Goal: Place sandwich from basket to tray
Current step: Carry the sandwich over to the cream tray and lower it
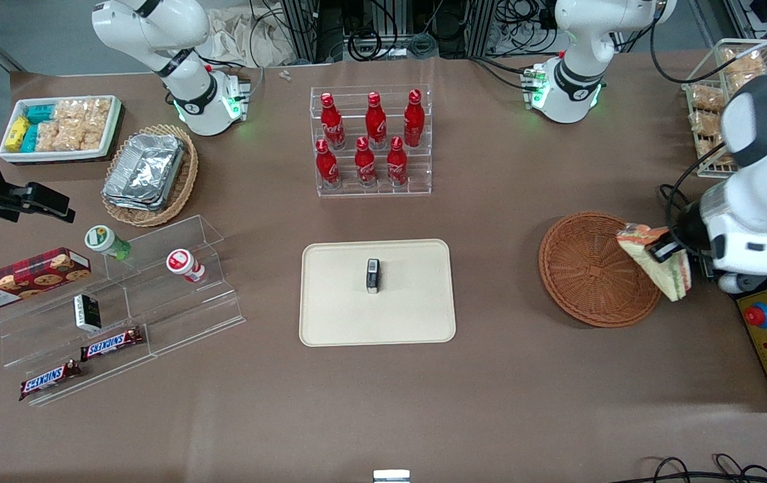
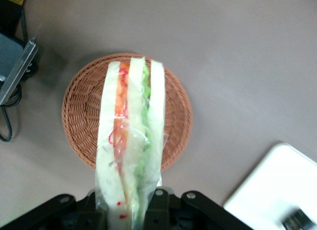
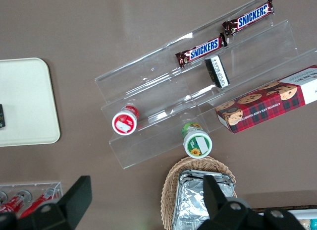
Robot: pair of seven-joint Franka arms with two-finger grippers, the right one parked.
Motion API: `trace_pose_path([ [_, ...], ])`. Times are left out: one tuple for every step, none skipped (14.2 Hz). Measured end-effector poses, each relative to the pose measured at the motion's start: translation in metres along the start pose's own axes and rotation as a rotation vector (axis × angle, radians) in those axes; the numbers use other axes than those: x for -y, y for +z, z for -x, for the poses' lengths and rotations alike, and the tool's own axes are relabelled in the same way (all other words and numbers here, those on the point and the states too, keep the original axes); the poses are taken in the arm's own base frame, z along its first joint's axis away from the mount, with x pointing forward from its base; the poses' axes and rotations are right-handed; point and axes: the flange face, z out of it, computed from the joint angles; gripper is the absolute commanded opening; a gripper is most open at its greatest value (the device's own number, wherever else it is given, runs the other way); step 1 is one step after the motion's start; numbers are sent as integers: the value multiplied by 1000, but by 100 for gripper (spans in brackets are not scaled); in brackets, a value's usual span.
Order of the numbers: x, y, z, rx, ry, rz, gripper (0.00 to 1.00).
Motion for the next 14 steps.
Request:
trace_pose_path([
  [-3, -17, 1, -1, 37, 25, 0],
  [-7, -25, 3, -1, 74, 41, 1],
  [-17, -24, 8, 4, 112, 47, 0],
  [-34, -18, 17, 14, 154, 45, 0],
  [-57, -7, 29, 31, 200, 41, 0],
  [-81, 6, 42, 49, 245, 37, 0],
  [-106, 20, 54, 67, 290, 36, 0],
  [-131, 36, 64, 80, 331, 40, 0],
  [-156, 53, 71, 87, 363, 49, 0],
  [-177, 72, 74, 87, 385, 61, 0],
  [-192, 93, 72, 82, 397, 75, 0],
  [-203, 114, 69, 73, 408, 78, 0],
  [-211, 135, 66, 60, 429, 60, 0],
  [-219, 157, 69, 49, 460, 22, 0],
])
